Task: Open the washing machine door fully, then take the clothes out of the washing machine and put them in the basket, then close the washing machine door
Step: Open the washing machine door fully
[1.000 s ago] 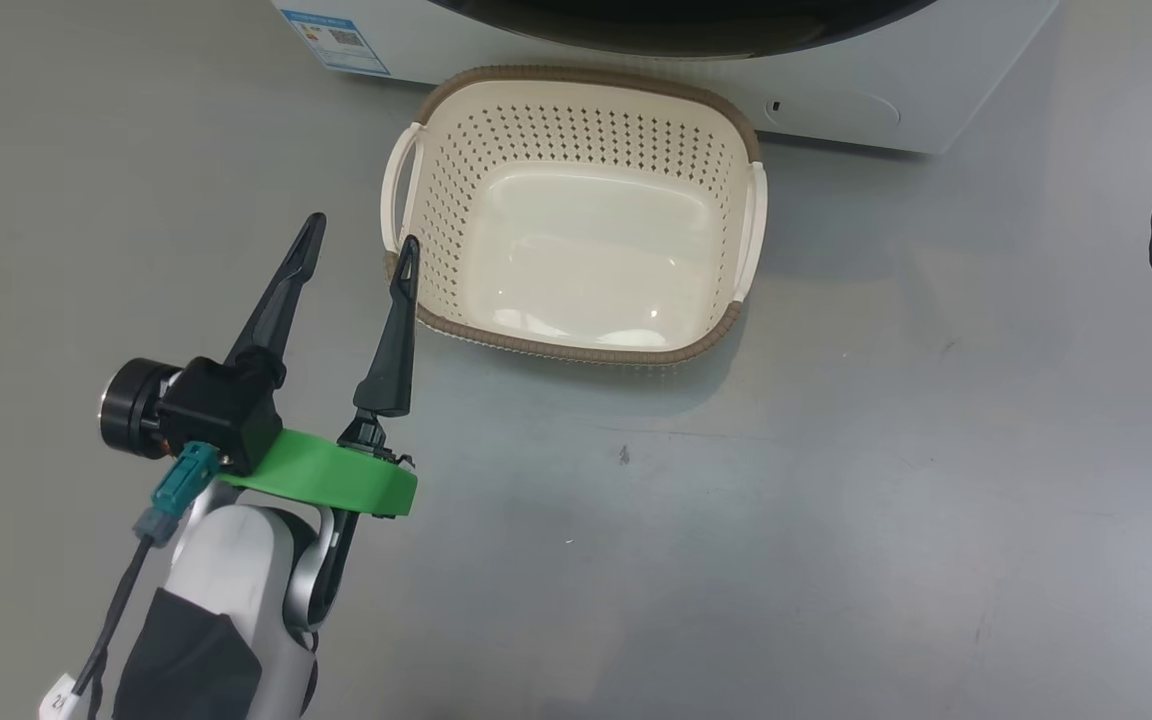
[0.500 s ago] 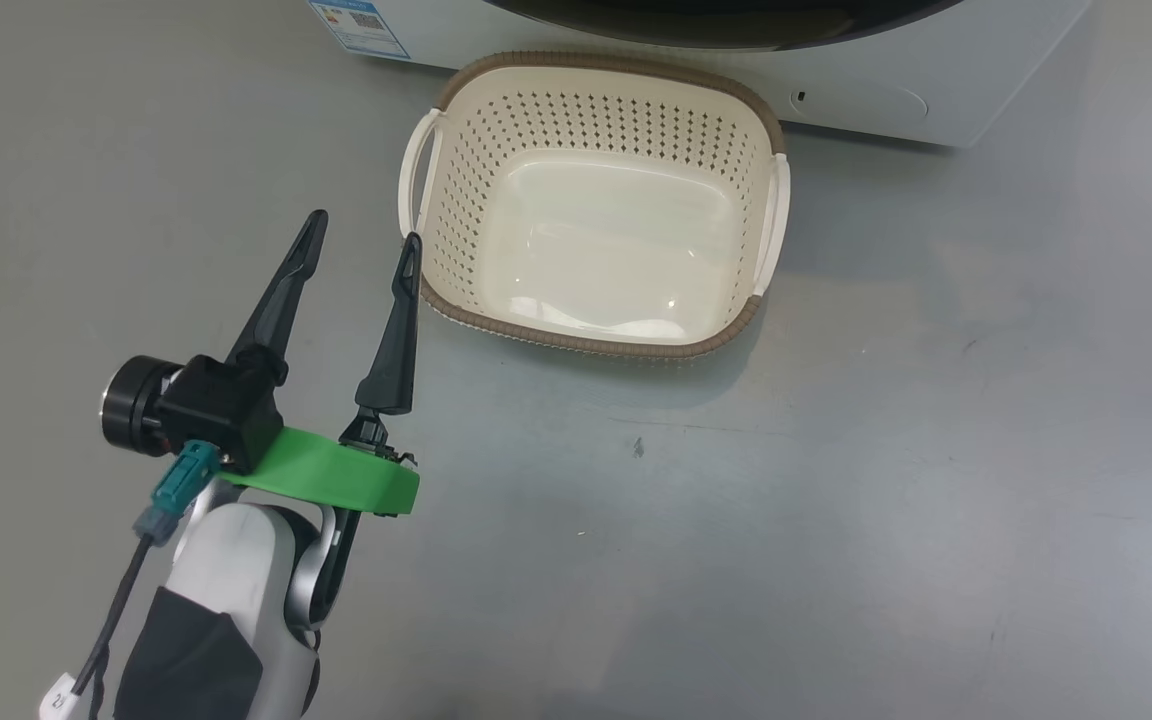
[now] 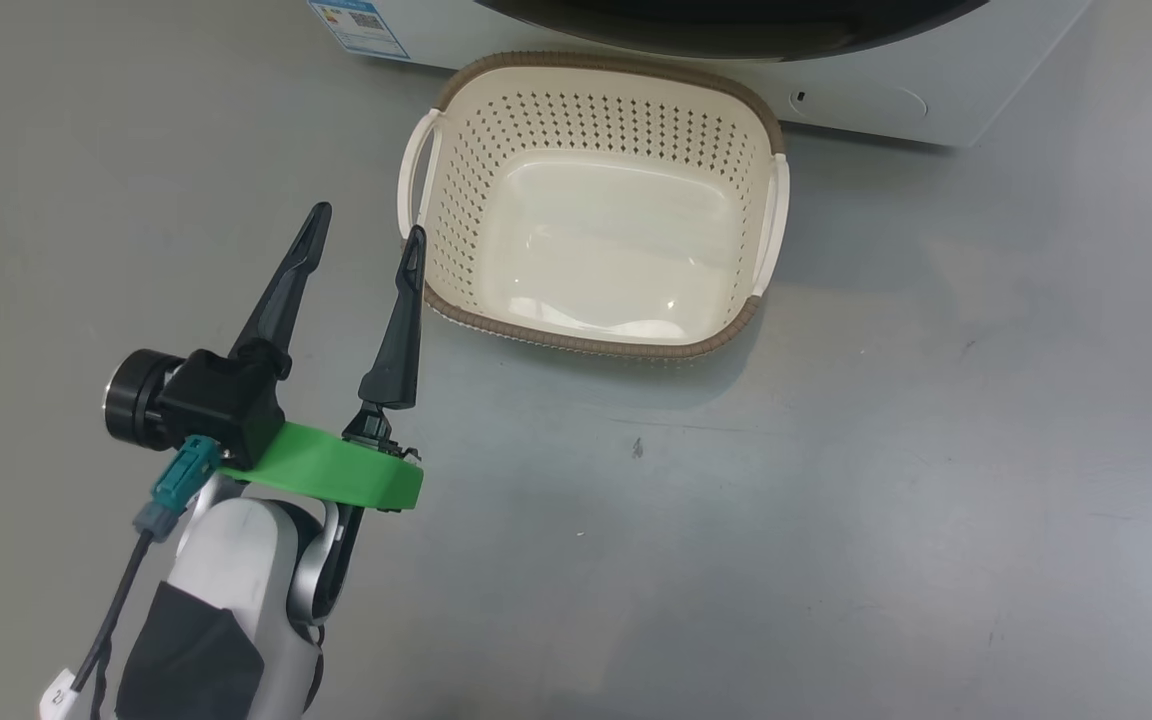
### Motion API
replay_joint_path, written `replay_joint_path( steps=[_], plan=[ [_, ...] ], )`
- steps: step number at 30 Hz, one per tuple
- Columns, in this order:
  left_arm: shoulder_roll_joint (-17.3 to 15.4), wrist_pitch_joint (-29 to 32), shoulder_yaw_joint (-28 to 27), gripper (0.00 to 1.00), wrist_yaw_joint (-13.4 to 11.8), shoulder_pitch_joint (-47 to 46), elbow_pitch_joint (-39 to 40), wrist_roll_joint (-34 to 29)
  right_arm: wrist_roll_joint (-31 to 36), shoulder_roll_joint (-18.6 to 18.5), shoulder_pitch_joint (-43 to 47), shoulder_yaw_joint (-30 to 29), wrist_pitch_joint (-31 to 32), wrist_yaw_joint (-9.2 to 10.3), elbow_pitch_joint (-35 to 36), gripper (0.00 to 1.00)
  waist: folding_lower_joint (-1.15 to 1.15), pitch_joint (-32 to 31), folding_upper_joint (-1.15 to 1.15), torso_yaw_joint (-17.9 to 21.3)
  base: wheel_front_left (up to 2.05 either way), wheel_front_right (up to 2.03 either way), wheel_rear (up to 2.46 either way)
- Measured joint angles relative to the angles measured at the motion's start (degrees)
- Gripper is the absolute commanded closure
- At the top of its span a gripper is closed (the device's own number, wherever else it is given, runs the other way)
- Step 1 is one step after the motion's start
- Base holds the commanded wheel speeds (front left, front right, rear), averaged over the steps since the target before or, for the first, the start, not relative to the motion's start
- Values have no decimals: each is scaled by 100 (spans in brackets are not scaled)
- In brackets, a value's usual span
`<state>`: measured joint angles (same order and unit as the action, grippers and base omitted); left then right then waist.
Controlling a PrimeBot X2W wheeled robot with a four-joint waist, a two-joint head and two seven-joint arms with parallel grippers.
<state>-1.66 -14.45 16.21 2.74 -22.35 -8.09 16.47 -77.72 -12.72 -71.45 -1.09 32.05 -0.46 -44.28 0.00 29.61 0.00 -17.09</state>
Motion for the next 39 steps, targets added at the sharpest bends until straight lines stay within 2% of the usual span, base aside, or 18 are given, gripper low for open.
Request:
replay_joint_path(
  steps=[12, 17, 31, 39],
  plan=[
    [2, 0, 4, 0, -22, -1, -27, -1, -158, 22, 12, 65, 514, -163, -212, 100, 0, -99, 0, 77, 0, 0, 0],
    [3, 0, -26, 0, -51, -1, -64, -3, -246, 42, 131, 121, 710, -301, -298, 100, 0, -195, 0, 121, 0, 0, 0],
    [2, 0, -85, 0, -52, 32, -209, -93, -446, 421, 715, 314, 1282, -548, -398, 100, 0, -567, 0, 264, 0, 0, 0],
    [2, 0, -87, 0, -52, 220, -300, -97, -589, 530, 1084, 367, 1523, -602, -377, 100, 0, -826, 0, 311, 0, 0, 0]
  ],
)
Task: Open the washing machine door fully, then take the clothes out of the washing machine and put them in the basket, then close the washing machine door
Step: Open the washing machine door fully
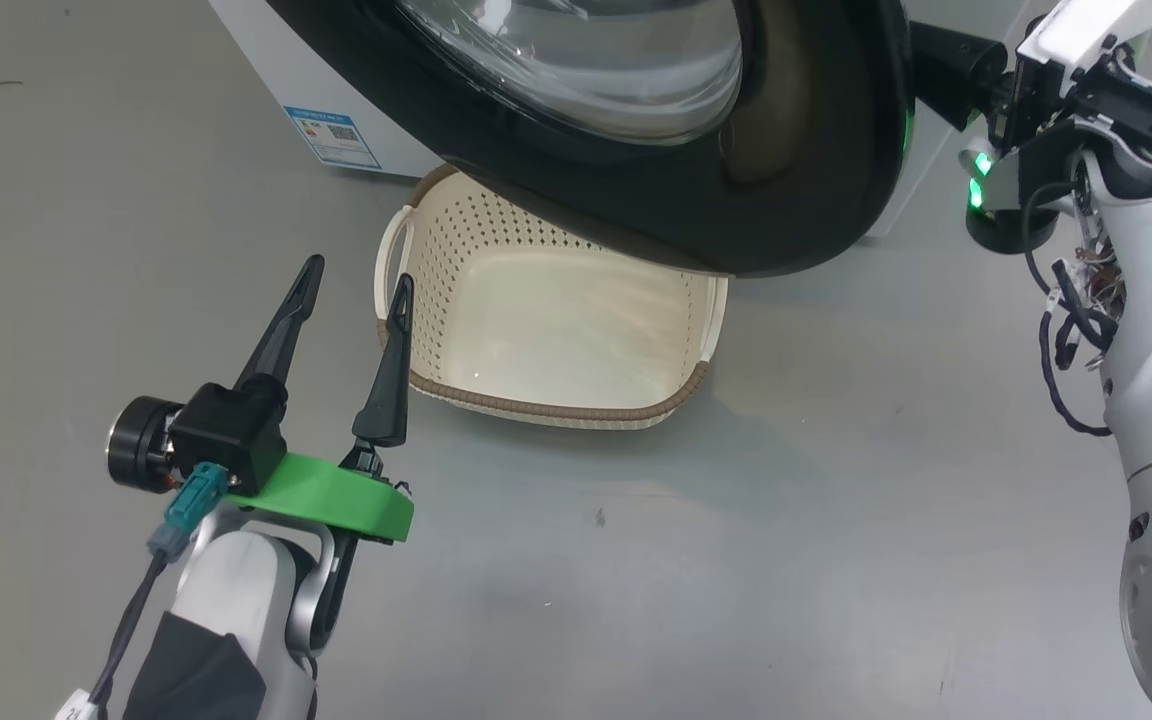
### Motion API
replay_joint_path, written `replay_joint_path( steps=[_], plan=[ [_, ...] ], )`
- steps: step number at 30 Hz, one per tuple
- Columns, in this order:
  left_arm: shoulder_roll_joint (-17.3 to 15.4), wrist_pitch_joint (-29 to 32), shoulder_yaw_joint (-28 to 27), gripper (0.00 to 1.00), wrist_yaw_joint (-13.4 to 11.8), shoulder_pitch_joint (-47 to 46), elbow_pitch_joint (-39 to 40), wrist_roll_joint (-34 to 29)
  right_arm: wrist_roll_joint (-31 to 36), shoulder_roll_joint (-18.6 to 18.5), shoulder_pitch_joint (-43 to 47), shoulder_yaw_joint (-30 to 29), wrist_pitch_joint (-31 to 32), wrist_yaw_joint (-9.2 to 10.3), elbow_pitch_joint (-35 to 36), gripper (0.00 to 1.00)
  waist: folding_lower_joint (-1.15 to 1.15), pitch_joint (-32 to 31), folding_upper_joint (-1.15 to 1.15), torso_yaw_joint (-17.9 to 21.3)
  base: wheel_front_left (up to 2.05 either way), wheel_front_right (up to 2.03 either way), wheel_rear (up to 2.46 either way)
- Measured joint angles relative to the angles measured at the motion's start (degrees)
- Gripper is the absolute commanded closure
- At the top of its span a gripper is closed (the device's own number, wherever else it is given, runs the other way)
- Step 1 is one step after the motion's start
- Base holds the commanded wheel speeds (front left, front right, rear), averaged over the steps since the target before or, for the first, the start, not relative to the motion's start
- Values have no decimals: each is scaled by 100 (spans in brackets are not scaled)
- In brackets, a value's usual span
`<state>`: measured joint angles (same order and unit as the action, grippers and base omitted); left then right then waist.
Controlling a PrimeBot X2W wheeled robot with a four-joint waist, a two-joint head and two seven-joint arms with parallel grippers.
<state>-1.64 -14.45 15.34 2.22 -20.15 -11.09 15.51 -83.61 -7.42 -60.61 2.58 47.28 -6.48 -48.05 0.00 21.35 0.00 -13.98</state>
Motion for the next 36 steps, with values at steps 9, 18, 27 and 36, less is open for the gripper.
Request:
replay_joint_path(
  steps=[9, 18, 27, 36],
  plan=[
    [-2, 0, -40, 0, 0, 291, -126, -71, -180, 163, 503, 80, 287, -18, 136, 100, 0, -339, 0, 37, 0, 0, 0],
    [-3, 0, -45, 0, -1, 458, -170, -98, -412, 259, 869, 225, 534, -19, 476, 100, 0, -623, 0, 39, 0, 0, 0],
    [-7, 1, -27, 0, 0, 632, -277, -98, -566, 336, 1426, 537, 776, -49, 877, 100, 0, -896, 0, -24, 0, 0, 0],
    [-10, 1, -12, 0, 0, 763, -347, -100, -854, 361, 1921, 826, 920, -51, 1185, 100, 0, -1133, 0, -126, 0, 0, 0]
  ],
)
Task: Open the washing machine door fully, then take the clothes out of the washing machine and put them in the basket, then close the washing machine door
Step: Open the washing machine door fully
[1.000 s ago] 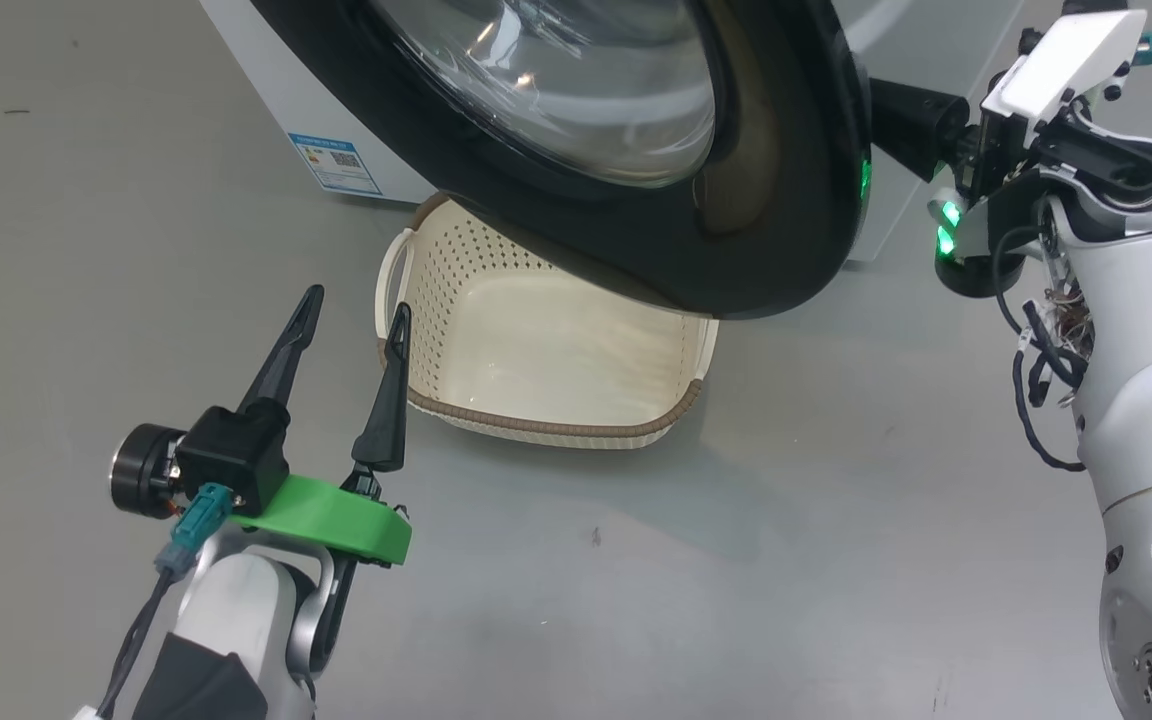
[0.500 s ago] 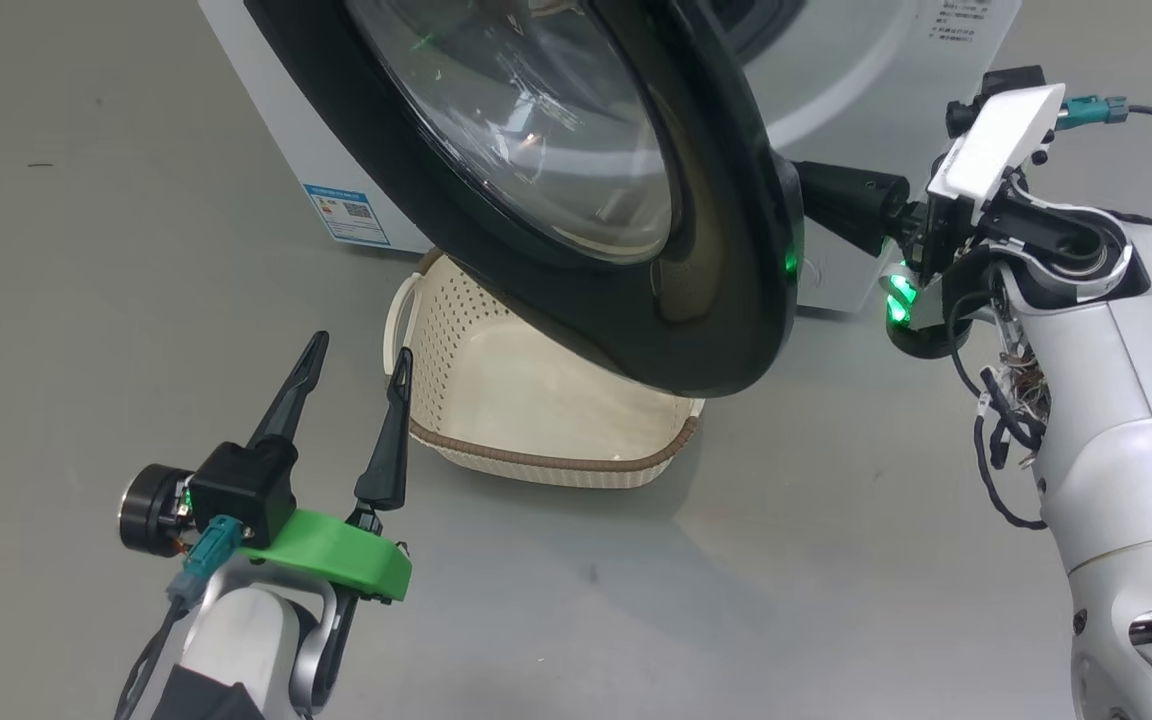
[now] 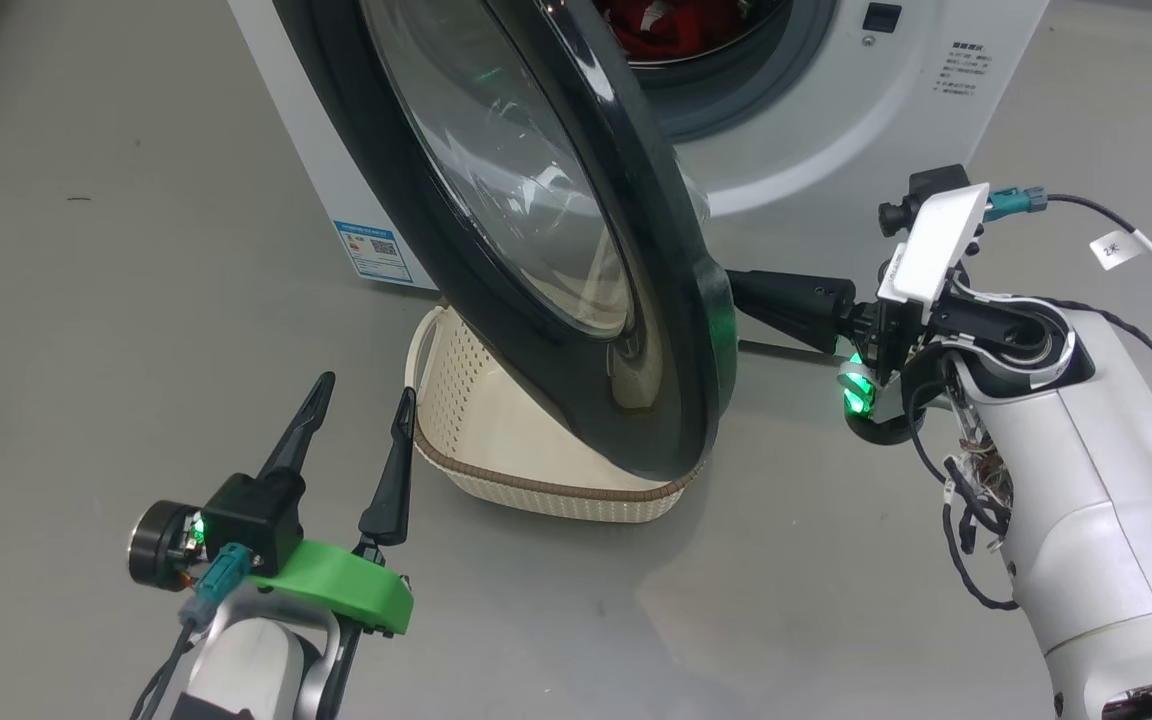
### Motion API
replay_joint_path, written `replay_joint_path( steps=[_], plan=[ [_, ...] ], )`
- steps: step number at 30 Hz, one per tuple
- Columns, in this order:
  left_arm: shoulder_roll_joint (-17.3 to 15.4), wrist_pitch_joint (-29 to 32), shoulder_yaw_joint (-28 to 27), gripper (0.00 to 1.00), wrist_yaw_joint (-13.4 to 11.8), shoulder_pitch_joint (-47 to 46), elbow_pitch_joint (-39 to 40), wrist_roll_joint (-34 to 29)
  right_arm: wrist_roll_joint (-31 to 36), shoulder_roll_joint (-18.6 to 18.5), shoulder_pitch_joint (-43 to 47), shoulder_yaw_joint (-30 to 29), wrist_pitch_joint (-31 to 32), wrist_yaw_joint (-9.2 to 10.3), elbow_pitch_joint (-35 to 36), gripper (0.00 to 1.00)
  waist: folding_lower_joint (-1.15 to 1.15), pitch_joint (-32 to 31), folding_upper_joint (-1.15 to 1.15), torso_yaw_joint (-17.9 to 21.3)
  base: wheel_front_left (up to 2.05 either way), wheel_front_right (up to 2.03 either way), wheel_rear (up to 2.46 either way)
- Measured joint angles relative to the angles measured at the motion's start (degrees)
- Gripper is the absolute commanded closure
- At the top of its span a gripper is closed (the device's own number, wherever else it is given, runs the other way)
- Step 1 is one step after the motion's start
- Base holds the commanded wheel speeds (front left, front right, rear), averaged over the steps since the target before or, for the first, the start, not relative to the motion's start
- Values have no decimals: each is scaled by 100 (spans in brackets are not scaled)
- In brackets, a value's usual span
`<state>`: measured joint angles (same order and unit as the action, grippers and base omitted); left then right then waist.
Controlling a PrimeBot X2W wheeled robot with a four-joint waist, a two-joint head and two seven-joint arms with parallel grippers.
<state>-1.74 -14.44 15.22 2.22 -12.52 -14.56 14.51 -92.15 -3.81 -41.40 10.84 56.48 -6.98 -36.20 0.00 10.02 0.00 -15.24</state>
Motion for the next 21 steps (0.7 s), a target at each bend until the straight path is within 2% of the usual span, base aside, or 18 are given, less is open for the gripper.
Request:
replay_joint_path(
  steps=[13, 21],
  plan=[
    [-8, 0, 33, 0, -1, 137, -115, -8, -988, 1, 677, 792, -41, 0, 466, 100, 0, -243, 0, -258, 0, 0, 0],
    [-13, 0, 77, 0, -1, 146, -151, -9, -1233, 7, 887, 1127, -311, 0, 662, 100, 0, -303, 0, -394, 0, 0, 0]
  ],
)
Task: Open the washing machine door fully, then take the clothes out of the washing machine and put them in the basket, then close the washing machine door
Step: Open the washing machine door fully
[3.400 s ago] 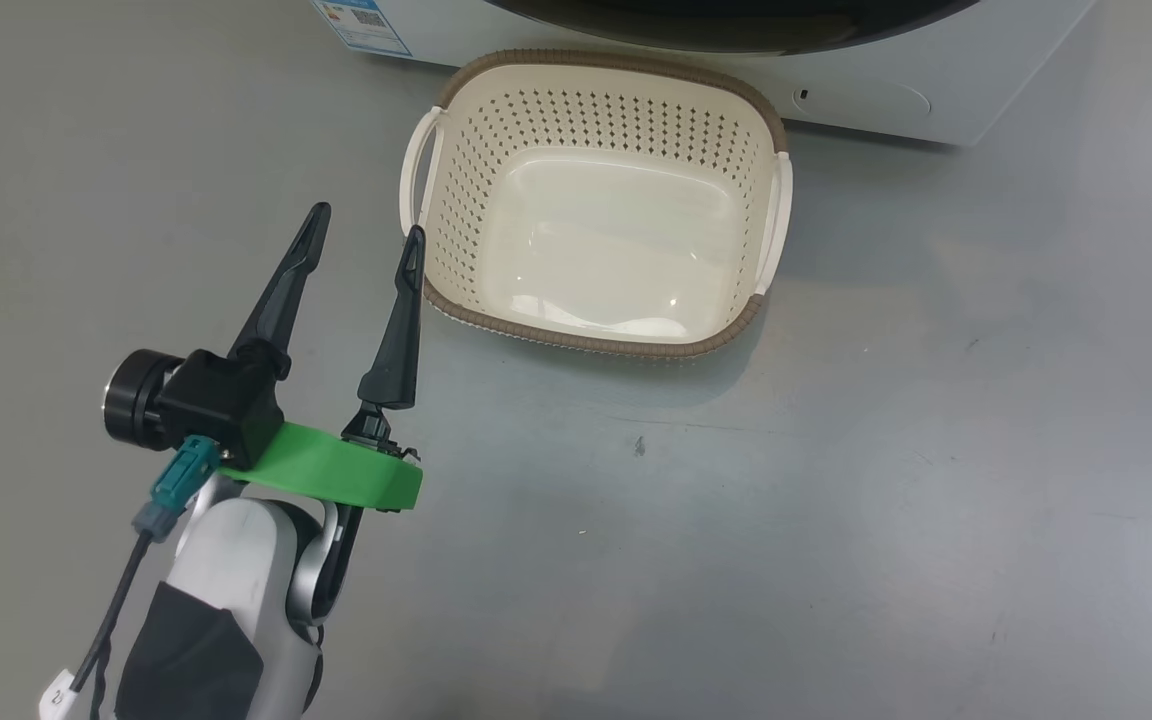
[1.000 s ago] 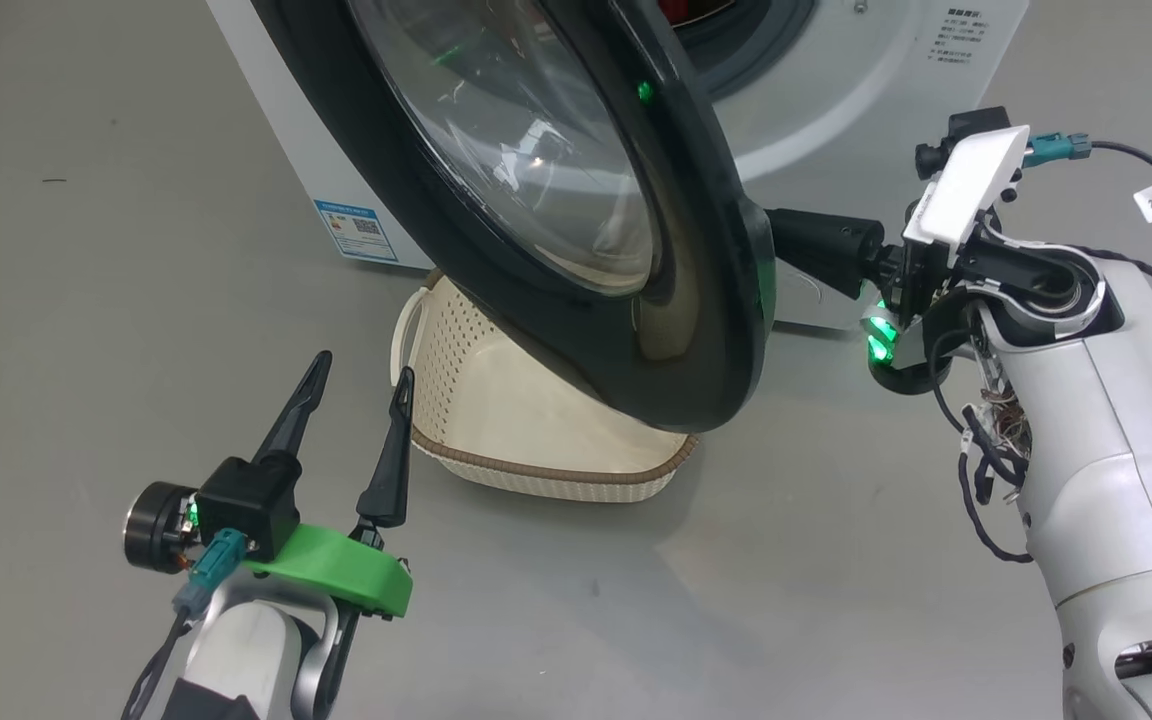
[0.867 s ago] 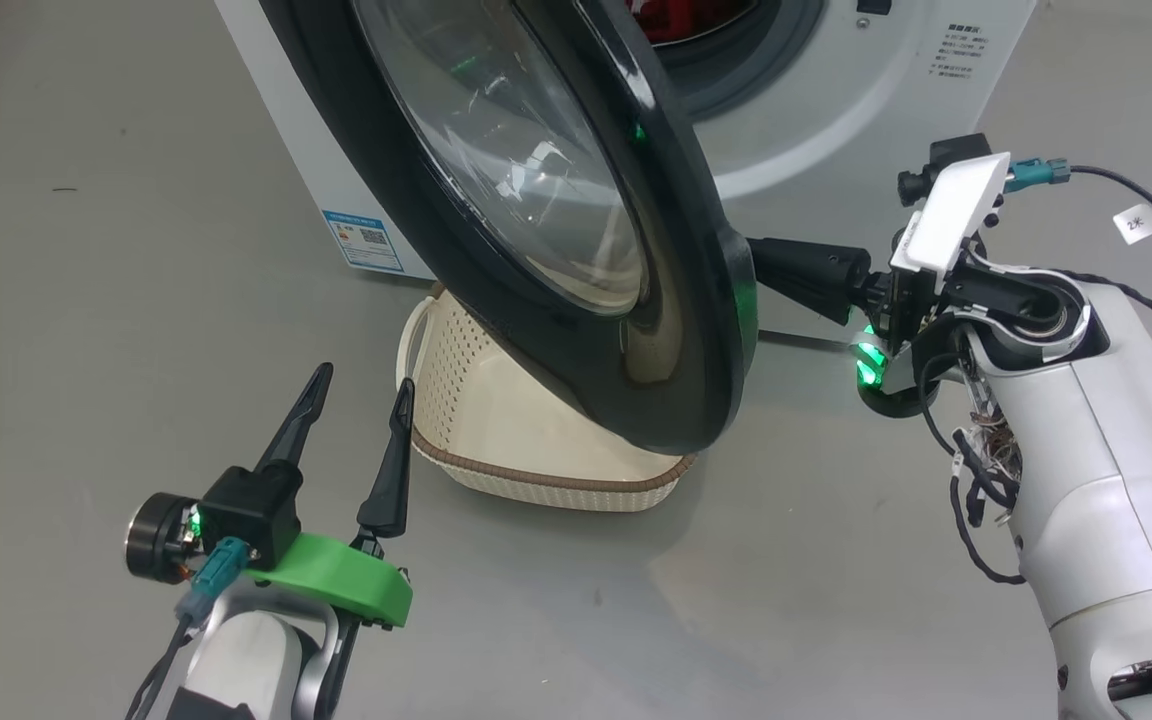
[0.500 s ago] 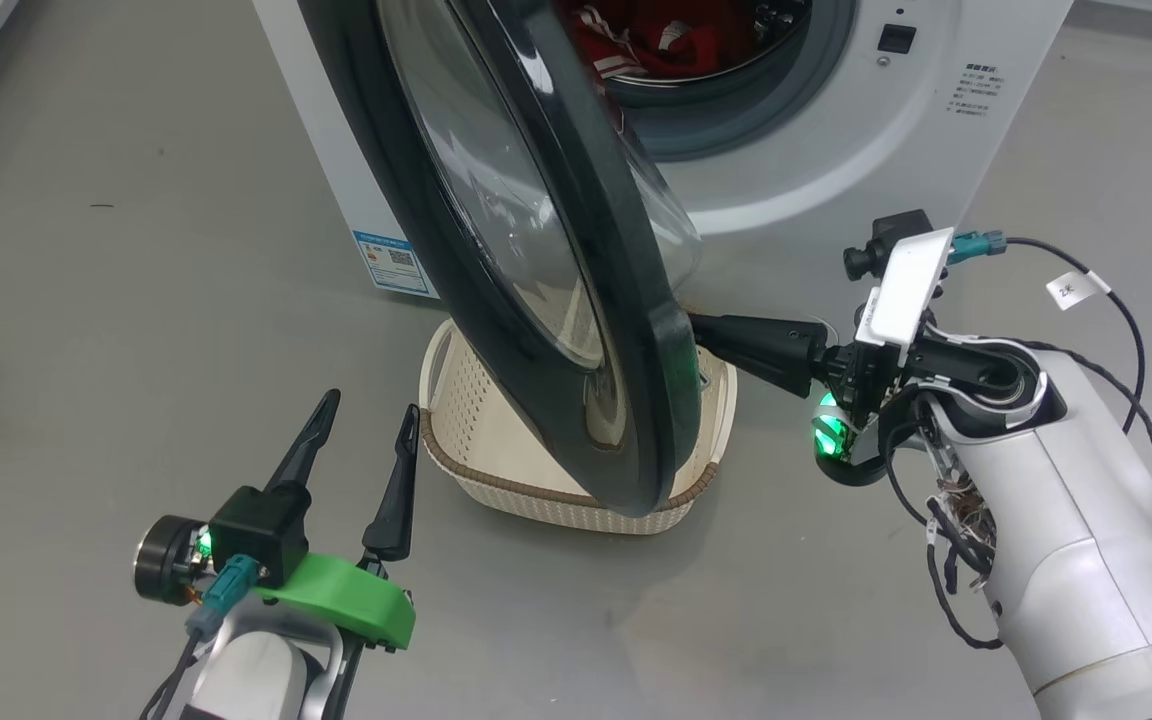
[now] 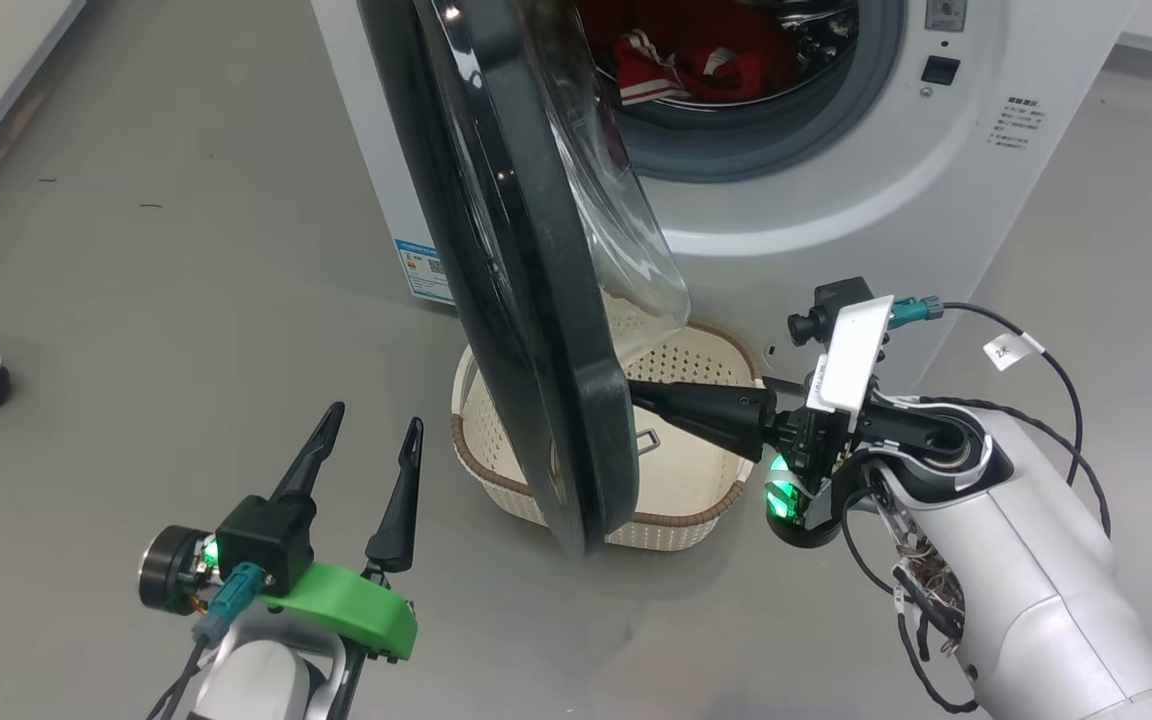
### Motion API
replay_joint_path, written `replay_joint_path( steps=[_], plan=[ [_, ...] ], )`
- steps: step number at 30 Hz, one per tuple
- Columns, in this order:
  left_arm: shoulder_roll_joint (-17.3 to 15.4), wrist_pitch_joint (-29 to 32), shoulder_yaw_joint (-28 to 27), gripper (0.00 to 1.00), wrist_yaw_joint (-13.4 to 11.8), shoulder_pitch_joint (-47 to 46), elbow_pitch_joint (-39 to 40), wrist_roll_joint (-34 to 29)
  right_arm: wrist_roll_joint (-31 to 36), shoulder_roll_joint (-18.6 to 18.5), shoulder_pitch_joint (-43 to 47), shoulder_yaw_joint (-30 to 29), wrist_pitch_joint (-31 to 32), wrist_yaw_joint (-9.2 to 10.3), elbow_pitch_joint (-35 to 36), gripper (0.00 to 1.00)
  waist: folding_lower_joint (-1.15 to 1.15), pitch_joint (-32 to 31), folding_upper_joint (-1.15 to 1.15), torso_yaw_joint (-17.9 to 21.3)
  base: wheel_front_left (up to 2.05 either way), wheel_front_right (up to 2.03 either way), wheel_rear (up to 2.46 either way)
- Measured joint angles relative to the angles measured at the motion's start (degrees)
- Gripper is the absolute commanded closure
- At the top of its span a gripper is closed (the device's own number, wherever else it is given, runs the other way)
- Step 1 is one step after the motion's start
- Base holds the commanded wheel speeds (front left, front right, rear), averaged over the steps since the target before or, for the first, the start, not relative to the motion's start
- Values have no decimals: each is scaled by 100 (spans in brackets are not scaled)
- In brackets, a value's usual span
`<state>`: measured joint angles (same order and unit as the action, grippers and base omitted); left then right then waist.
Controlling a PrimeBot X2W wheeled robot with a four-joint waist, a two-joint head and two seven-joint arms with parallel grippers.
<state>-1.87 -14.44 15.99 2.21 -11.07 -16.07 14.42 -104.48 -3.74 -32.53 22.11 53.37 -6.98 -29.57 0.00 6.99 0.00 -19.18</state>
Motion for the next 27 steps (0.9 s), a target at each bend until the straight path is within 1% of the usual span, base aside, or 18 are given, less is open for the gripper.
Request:
replay_joint_path(
  steps=[20, 27],
  plan=[
    [-3, 0, 57, 0, -24, 82, -32, 11, -457, -13, 138, 827, -882, 0, 380, 100, 0, -73, 0, -452, 0, 0, 0],
    [-4, 0, 36, 0, -54, 113, -32, 18, -580, -9, 139, 1100, -1094, 0, 488, 100, 0, -80, 0, -516, 0, 0, 0]
  ],
)
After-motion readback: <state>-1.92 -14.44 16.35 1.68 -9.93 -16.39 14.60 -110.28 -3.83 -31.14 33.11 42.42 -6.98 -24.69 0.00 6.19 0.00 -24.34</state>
